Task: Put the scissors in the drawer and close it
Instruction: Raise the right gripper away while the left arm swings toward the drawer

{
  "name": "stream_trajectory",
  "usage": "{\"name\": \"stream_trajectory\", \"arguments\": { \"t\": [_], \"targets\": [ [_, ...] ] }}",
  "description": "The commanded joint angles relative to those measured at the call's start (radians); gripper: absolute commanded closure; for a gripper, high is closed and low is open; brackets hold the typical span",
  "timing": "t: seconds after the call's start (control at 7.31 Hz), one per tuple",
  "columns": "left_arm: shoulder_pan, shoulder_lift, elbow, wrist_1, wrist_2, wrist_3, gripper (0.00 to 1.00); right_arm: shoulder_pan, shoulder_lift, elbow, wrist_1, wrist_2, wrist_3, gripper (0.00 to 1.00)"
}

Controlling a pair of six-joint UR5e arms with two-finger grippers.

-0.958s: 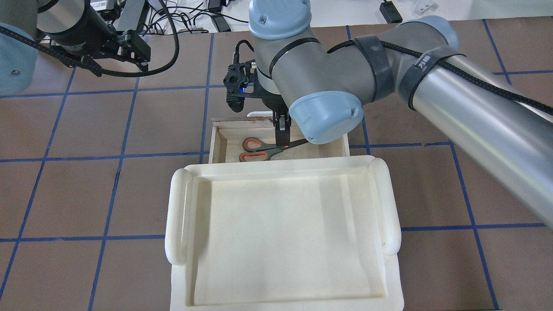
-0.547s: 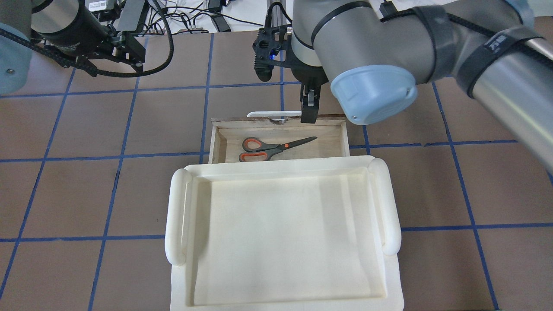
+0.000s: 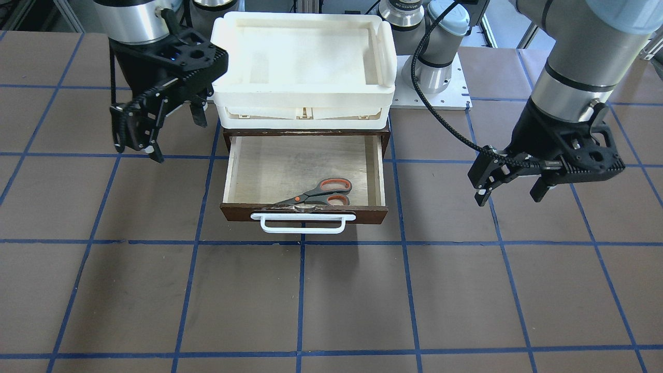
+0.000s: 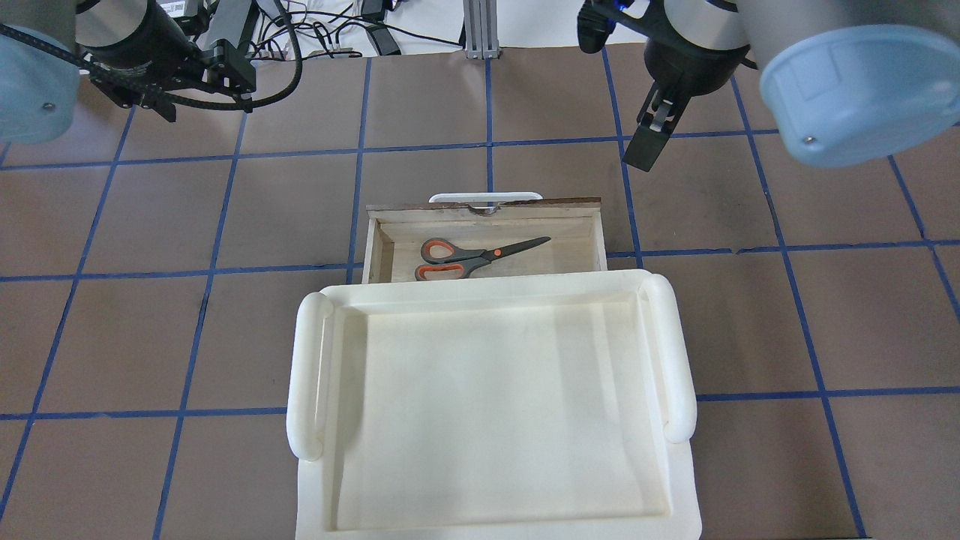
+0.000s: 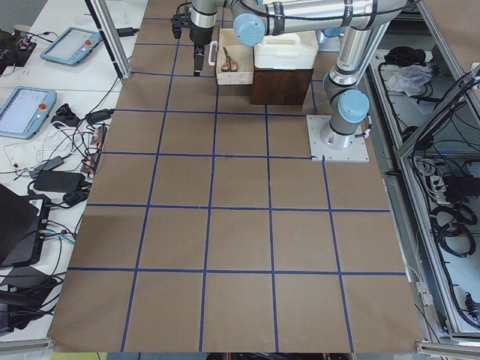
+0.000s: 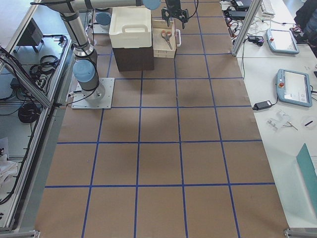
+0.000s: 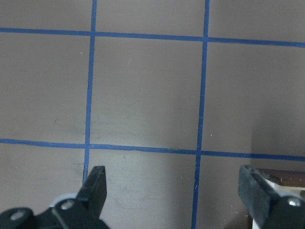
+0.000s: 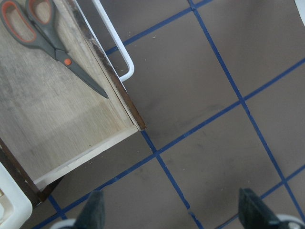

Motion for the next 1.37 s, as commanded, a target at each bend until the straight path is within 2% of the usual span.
{"name": "stream_trajectory", "arguments": {
  "t": [0.0,0.14,0.41,0.68,0.96,1.23],
  "targets": [
    [-0.047,-0.099,0.091,0.006,-0.001,-0.015,0.00,-0.054,-0.046,0.000,0.046,0.002,0.135,0.00],
    [-0.070,-0.156,0.153,-0.006,0.006,-0.018,0.00,-0.059,-0.058,0.000,0.041,-0.001,0.231,0.00],
    [-0.133,-0.236,0.219,-0.056,0.014,-0.053,0.00,-0.121,-0.084,0.003,0.096,-0.008,0.272,0.00],
    [-0.199,-0.273,0.222,-0.056,0.031,-0.089,0.00,-0.190,-0.116,0.003,0.151,0.002,0.325,0.00],
    [-0.234,-0.293,0.228,-0.013,0.005,-0.072,0.00,-0.187,-0.138,0.009,0.196,0.013,0.467,0.00],
    [-0.288,-0.339,0.233,0.009,0.009,-0.084,0.00,-0.184,-0.161,0.010,0.243,0.021,0.696,0.00]
  ]
}}
